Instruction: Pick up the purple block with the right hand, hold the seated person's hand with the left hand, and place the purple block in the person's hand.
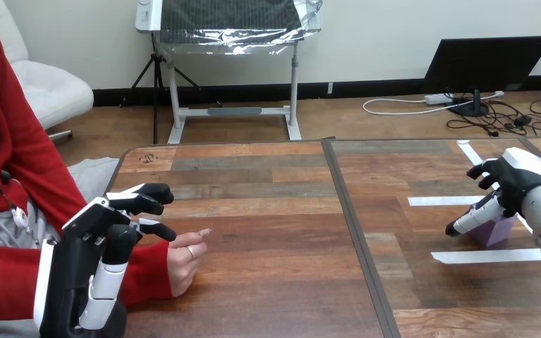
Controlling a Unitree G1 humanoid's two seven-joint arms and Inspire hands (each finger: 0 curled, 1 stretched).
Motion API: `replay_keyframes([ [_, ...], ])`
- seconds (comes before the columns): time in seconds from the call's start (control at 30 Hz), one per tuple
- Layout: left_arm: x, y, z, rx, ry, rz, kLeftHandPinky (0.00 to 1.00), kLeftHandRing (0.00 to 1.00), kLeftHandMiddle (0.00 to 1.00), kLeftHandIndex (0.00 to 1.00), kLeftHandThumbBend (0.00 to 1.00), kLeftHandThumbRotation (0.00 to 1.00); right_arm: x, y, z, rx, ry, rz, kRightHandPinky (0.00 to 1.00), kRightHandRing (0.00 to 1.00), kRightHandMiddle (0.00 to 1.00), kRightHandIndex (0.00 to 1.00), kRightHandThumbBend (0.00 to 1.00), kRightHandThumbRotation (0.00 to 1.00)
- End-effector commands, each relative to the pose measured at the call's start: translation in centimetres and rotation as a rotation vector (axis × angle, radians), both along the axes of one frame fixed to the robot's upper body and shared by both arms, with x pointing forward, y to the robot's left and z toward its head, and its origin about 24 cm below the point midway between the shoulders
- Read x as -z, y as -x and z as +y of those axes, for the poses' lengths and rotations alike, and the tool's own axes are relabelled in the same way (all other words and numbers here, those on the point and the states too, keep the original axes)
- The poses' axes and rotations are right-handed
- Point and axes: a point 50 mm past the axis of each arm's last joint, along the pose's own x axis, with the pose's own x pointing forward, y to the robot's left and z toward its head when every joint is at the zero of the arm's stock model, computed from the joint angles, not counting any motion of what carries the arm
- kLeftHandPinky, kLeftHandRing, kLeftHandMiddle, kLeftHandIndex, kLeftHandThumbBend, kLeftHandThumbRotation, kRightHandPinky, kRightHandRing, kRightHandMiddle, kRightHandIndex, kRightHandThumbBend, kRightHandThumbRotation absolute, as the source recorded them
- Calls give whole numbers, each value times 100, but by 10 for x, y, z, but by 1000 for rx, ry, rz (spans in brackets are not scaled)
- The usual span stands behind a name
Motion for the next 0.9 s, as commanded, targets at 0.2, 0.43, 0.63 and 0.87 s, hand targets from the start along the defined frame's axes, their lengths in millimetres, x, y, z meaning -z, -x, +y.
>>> replay_keyframes([
  [0.2, 15, 26, -4, -24, 37, 89, 45, 69, 67, 49, 85, 69, 0, -2, 5, -3, -41, -8, 66, 80, 85, 87, 96, 12],
  [0.43, 15, 26, -4, -25, 36, 86, 45, 69, 67, 49, 86, 69, -2, -3, 5, 1, -84, -35, 71, 83, 87, 87, 95, 12],
  [0.63, 16, 26, -4, -27, 33, 85, 45, 68, 67, 49, 86, 69, -5, -4, 5, -11, -81, -42, 72, 84, 88, 87, 94, 13],
  [0.87, 17, 25, -4, -26, 32, 87, 45, 68, 67, 49, 85, 69, -7, -5, 5, -11, -89, -48, 73, 85, 88, 86, 94, 15],
])
